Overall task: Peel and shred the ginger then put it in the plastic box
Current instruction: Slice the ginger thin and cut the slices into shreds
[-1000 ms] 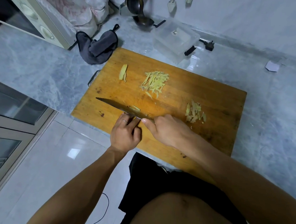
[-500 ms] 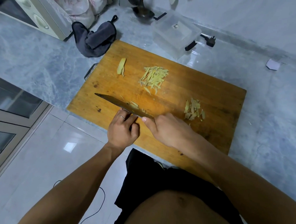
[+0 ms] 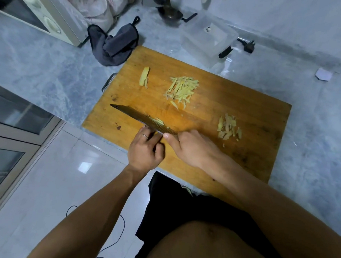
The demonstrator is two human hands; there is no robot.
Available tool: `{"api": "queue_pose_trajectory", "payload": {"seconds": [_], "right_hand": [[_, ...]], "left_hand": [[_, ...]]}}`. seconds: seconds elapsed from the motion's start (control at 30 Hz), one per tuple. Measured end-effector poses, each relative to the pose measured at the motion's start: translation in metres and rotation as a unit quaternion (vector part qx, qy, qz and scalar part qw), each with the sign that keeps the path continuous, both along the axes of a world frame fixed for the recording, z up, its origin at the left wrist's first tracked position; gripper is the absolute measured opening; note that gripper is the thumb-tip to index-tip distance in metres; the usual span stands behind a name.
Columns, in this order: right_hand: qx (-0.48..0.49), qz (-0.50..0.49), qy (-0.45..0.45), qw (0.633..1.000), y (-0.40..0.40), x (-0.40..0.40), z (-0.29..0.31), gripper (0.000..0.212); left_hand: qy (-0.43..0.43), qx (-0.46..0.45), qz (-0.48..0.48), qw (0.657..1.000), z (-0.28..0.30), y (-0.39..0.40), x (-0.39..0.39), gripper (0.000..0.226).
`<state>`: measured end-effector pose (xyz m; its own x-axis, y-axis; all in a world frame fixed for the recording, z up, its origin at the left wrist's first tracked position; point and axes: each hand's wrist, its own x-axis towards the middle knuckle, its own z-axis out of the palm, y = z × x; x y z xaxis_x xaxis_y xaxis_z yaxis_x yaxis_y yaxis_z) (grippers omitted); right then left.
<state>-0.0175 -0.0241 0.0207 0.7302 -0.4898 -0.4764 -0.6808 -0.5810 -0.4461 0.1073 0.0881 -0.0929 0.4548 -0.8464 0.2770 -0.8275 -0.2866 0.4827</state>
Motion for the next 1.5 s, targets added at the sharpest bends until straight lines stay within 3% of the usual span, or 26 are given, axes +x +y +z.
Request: {"api": "queue_pose_trajectory", "payload": {"seconds": [0.73, 1.03, 1.5], "right_hand": [[0.024, 0.010, 0.002, 1.000, -0.010, -0.003, 0.006, 0.066], [0.012, 0.009, -0.014, 1.000, 0.001, 0.003, -0.006, 0.056], [0.010, 0.001, -0.015, 1.000, -0.006, -0.014, 0.010, 0.067]], "left_hand": [[0.001, -0.015, 0.003, 1.000, -0.008, -0.002, 0.002, 0.033], [-0.009, 0.006, 0.014, 1.000, 0.002, 0.000, -0.002, 0.029], [-0.001, 0.026, -0.003, 1.000, -0.005, 0.002, 0.001, 0.035]]}}
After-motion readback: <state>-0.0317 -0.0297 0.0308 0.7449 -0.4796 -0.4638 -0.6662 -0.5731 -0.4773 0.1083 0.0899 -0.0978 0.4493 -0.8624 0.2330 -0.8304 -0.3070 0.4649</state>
